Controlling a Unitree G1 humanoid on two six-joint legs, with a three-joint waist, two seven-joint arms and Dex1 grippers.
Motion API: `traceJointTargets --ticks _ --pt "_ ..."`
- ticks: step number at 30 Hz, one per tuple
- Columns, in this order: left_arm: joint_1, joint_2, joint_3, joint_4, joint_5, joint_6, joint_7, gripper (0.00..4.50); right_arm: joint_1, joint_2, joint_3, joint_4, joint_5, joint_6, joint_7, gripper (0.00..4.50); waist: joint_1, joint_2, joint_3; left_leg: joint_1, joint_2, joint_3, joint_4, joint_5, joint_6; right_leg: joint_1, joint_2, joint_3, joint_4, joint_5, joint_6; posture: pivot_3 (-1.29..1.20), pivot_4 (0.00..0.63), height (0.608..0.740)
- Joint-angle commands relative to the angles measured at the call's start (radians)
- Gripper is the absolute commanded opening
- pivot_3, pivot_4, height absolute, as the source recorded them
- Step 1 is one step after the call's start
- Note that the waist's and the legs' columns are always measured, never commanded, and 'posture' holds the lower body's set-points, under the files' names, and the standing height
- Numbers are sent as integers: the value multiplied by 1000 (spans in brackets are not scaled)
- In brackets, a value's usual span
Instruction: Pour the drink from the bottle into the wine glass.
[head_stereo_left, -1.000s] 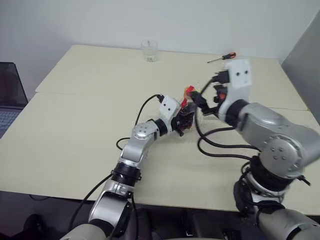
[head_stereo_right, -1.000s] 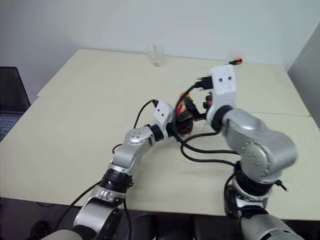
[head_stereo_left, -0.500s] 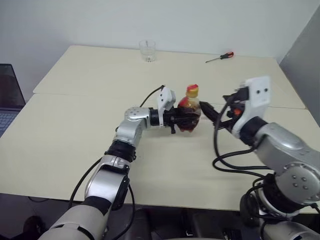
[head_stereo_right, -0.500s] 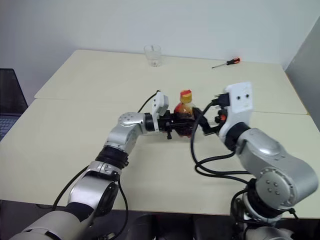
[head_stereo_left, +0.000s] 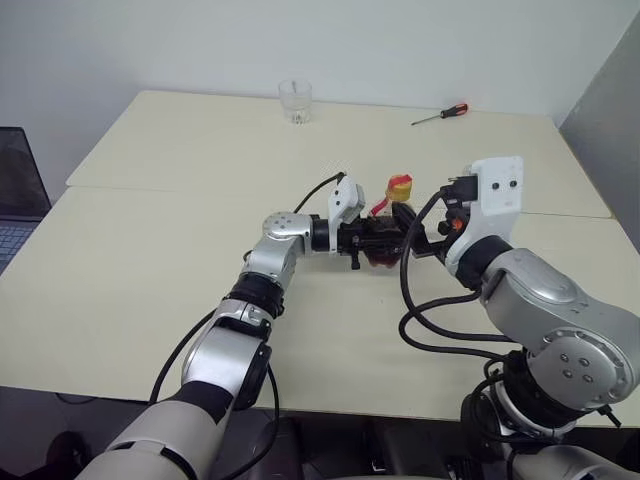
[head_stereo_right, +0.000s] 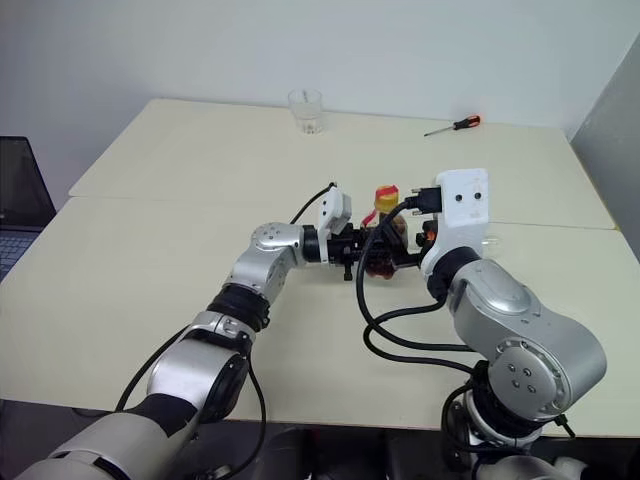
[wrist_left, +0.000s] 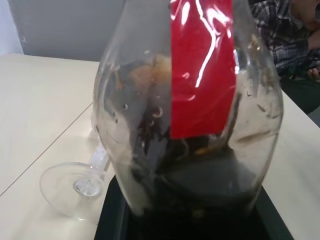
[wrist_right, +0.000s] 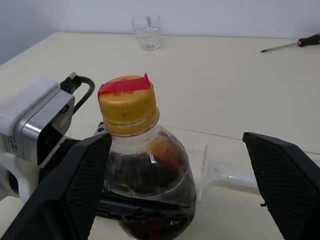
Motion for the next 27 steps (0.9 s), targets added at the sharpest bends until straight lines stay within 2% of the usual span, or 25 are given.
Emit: traceJointTargets --ticks 1,9,16,27 --pt "-19 -12 -9 4 25 -31 13 917 -60 24 12 -84 5 8 -25 4500 0 0 0 0 0 0 0 0 0 0 0 0 0 0 0 0 150 740" --pt "-10 -18 -7 1 42 -32 12 899 -97 59 20 -58 -8 8 -44 4500 0 0 0 0 0 0 0 0 0 0 0 0 0 0 0 0 150 740" --pt "-7 -19 -8 -6 45 -33 15 899 -52 99 21 -42 -11 8 -55 4500 0 0 0 0 0 -1 0 0 0 0 0 0 0 0 0 0 150 740" --pt "-1 -19 -9 -15 53 -35 18 899 -57 75 20 -11 -22 8 -43 4500 0 0 0 0 0 -1 0 0 0 0 0 0 0 0 0 0 150 740"
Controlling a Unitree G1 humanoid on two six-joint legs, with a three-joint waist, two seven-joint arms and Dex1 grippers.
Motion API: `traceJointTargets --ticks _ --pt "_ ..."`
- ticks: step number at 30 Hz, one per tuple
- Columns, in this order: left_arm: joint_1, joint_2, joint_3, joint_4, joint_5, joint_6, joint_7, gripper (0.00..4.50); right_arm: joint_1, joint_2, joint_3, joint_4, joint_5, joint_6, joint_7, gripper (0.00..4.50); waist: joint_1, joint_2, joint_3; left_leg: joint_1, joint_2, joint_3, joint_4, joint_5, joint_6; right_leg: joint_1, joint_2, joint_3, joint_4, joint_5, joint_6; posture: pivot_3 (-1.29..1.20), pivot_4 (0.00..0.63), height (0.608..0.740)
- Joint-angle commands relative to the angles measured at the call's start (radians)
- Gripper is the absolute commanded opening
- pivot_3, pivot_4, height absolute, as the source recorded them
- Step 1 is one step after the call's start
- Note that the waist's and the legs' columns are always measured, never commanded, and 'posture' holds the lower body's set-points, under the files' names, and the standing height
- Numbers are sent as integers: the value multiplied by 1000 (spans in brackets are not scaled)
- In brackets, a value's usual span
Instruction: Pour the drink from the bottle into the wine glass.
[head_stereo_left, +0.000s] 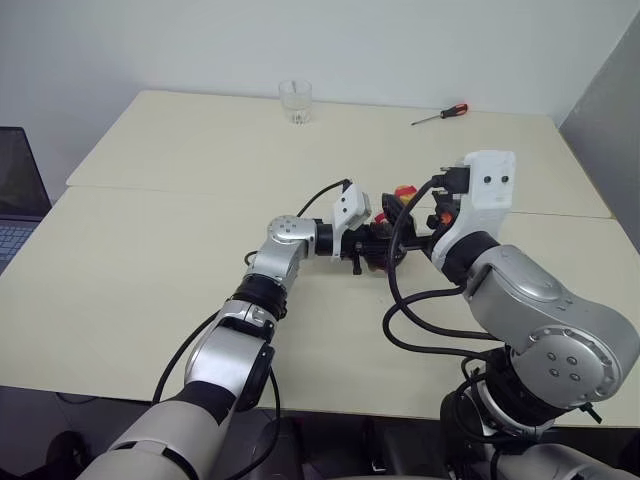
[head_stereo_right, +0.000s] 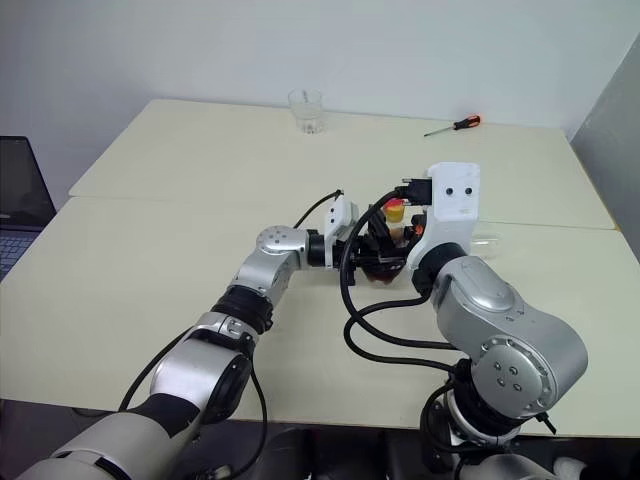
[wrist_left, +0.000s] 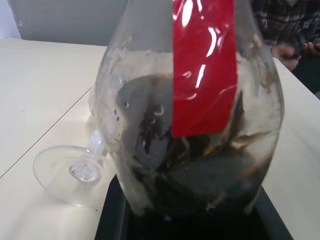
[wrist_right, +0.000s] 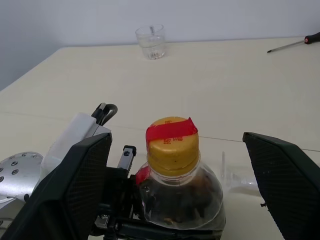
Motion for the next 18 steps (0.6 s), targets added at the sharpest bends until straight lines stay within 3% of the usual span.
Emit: traceJointTargets --ticks 1,11,14,17,18 --pt "-4 -8 4 -45 -7 -21 4 899 -29 -11 0 -14 -6 9 12 4500 0 0 0 0 0 0 0 0 0 0 0 0 0 0 0 0 150 740" --pt "5 -8 7 -60 -6 -16 11 899 -33 -9 15 17 -1 9 35 4500 0 0 0 0 0 0 0 0 0 0 0 0 0 0 0 0 150 740" --pt "9 -5 7 -65 -5 -16 14 899 -36 -15 20 30 -6 9 42 3946 0 0 0 0 0 0 0 0 0 0 0 0 0 0 0 0 150 740" --pt "13 -1 6 -69 -3 -17 18 899 -32 -29 23 38 -4 9 52 2945 0 0 0 0 0 0 0 0 0 0 0 0 0 0 0 0 150 740" --pt "13 0 6 -70 -3 -17 19 899 -31 -34 23 42 -5 9 56 2938 0 0 0 0 0 0 0 0 0 0 0 0 0 0 0 0 150 740"
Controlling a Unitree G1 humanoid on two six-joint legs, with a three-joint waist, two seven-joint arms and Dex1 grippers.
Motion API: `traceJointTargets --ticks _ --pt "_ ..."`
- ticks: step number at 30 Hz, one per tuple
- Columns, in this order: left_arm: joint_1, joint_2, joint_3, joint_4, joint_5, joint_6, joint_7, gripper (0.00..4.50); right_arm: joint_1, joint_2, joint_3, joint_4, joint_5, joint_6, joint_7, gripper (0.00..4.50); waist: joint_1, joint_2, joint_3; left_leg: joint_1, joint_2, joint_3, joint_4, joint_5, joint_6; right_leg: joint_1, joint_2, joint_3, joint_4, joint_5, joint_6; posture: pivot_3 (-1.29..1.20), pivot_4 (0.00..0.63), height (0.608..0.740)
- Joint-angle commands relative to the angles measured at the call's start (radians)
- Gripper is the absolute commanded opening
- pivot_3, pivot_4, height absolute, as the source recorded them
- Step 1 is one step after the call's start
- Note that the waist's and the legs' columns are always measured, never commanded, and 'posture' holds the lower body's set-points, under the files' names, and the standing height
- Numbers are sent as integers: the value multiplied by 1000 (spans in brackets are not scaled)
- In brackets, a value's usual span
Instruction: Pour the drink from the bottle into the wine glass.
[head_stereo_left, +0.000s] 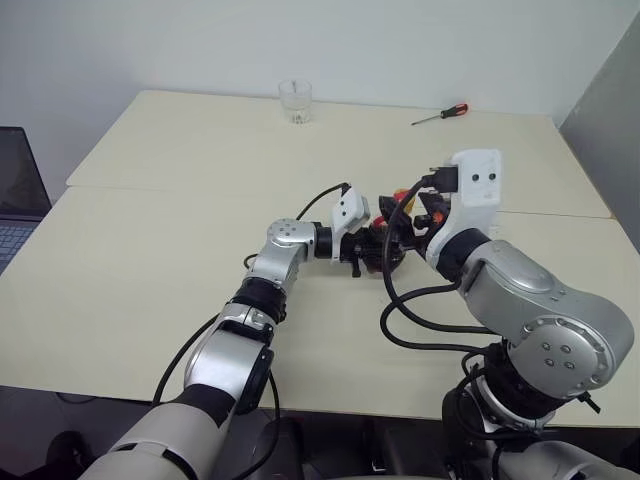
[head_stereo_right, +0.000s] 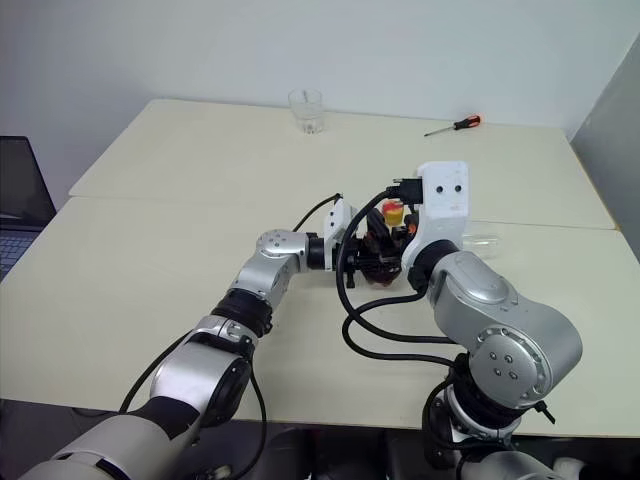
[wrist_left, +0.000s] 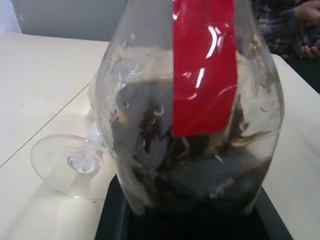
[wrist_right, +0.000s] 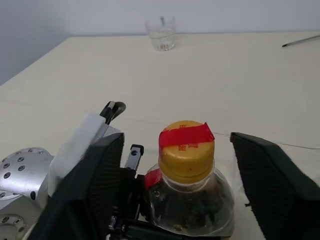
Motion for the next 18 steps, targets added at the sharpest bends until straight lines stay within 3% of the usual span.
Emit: traceJointTargets --ticks 1,17,18 --pt "-8 0 6 -52 -8 -17 3 899 -16 -14 4 -12 -3 9 17 2938 0 0 0 0 0 0 0 0 0 0 0 0 0 0 0 0 150 740" --pt "-4 -7 3 -57 -5 -21 16 899 -77 -45 1 37 -57 9 50 2938 0 0 0 0 0 0 0 0 0 0 0 0 0 0 0 0 150 740" --pt "-4 -6 3 -57 -5 -21 16 899 -77 -44 4 39 -59 9 52 2760 0 0 0 0 0 0 0 0 0 0 0 0 0 0 0 0 150 740"
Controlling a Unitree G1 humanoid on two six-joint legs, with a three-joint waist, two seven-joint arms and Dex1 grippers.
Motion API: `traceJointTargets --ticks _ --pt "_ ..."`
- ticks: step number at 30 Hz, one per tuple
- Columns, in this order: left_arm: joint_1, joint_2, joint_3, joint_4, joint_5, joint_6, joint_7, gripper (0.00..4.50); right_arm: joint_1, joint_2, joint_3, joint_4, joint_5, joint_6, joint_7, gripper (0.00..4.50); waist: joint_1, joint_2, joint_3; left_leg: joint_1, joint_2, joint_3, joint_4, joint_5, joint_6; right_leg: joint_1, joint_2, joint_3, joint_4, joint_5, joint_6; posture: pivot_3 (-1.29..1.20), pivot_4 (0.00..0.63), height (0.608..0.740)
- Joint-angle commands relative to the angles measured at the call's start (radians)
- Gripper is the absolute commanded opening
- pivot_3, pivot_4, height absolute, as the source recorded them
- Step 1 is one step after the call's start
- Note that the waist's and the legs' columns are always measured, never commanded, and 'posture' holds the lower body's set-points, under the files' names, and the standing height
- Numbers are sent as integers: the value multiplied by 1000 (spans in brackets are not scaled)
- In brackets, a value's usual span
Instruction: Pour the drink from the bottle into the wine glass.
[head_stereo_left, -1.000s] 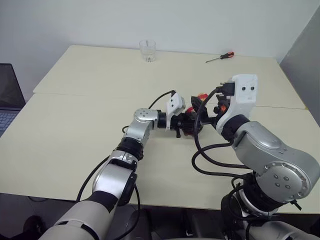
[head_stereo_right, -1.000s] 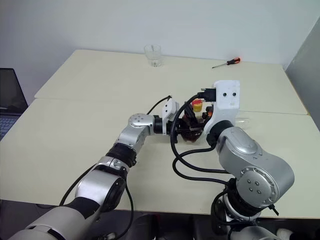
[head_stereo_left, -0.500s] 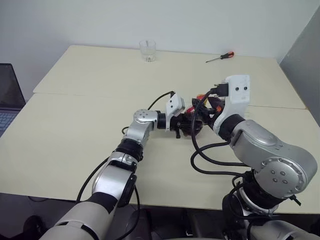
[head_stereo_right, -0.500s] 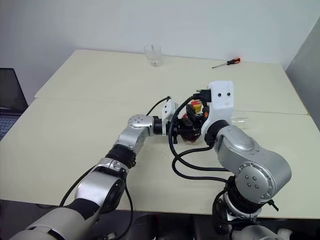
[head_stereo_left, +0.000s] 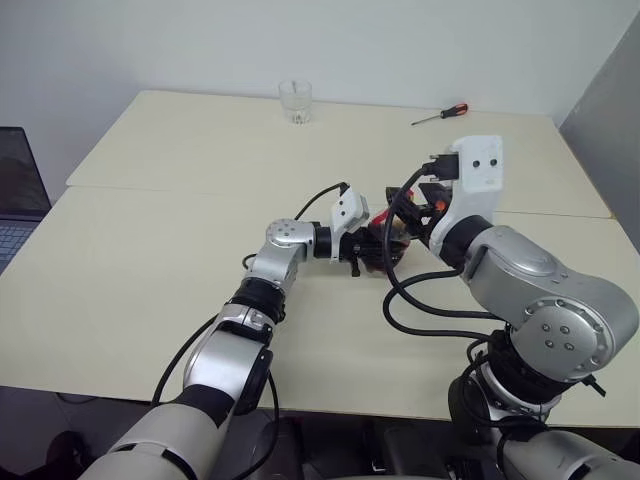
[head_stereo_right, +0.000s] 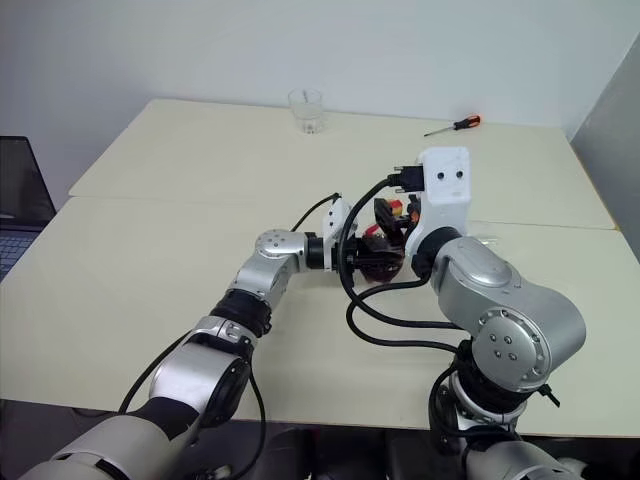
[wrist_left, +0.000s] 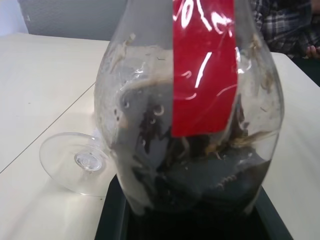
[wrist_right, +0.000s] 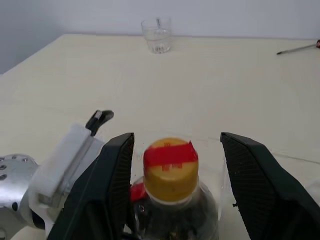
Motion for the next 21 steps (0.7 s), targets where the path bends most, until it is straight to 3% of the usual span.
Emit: traceJointTargets --ticks 1,6,16,21 --pt "-8 -7 4 -52 -7 -21 8 899 -14 -2 3 -10 -13 9 10 2566 0 0 0 0 0 0 0 0 0 0 0 0 0 0 0 0 150 740" --pt "-11 -6 8 -50 -9 -16 11 899 -6 0 11 -5 -20 9 16 1173 0 0 0 0 0 0 0 0 0 0 0 0 0 0 0 0 150 740" --pt "-13 -5 8 -53 -13 -14 10 891 -2 -15 13 8 -24 9 55 1177 0 0 0 0 0 0 0 0 0 0 0 0 0 0 0 0 150 740" --pt "-10 -7 8 -72 -24 4 -2 863 22 -213 44 72 62 -136 310 1177 0 0 0 0 0 1 0 0 0 0 0 0 0 0 0 0 150 740"
